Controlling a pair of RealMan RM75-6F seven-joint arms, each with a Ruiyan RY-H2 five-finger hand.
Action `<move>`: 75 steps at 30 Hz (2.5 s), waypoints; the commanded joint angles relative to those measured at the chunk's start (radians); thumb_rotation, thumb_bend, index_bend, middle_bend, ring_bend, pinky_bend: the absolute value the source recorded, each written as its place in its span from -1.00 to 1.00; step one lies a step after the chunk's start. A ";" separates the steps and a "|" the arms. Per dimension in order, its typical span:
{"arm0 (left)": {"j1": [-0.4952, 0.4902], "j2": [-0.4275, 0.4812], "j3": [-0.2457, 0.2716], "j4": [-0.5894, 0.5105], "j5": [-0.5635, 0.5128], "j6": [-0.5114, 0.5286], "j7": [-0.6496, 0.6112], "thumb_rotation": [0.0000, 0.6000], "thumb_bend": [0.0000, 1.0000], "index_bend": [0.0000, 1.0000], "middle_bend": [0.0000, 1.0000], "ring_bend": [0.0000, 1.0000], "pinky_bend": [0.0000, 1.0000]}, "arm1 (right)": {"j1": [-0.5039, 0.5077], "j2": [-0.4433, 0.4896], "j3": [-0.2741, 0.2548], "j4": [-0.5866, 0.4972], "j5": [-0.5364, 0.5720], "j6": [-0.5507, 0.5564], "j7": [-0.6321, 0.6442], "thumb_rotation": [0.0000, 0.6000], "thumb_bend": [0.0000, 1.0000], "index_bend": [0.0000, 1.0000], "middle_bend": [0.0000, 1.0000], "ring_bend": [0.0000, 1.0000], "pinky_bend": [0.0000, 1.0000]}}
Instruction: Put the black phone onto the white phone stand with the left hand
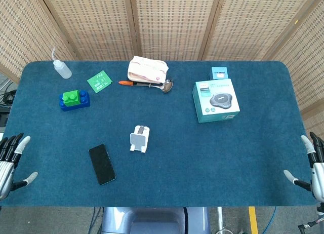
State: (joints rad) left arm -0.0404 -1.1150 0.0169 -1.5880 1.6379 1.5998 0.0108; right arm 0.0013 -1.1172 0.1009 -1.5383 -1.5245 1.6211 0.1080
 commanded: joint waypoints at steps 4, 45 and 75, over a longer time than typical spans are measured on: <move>0.002 0.001 0.003 0.005 0.007 0.003 -0.004 1.00 -1.00 -1.00 -1.00 -1.00 -1.00 | 0.002 0.003 -0.003 -0.005 0.000 -0.008 -0.004 1.00 -0.89 -0.93 -1.00 -1.00 -1.00; -0.637 -0.474 0.231 1.104 0.586 -0.201 -0.444 1.00 -0.90 -0.82 -0.93 -0.74 -0.70 | 0.052 -0.023 0.059 0.043 0.219 -0.182 -0.049 1.00 -0.89 -0.93 -1.00 -1.00 -1.00; -0.697 -0.574 0.362 1.201 0.507 -0.255 -0.509 1.00 -0.62 -0.60 -0.66 -0.60 -0.70 | 0.052 -0.018 0.060 0.041 0.229 -0.195 -0.046 1.00 -0.89 -0.93 -1.00 -1.00 -1.00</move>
State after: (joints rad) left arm -0.7359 -1.6864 0.3771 -0.3881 2.1466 1.3469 -0.4974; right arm 0.0531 -1.1352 0.1607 -1.4967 -1.2956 1.4263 0.0624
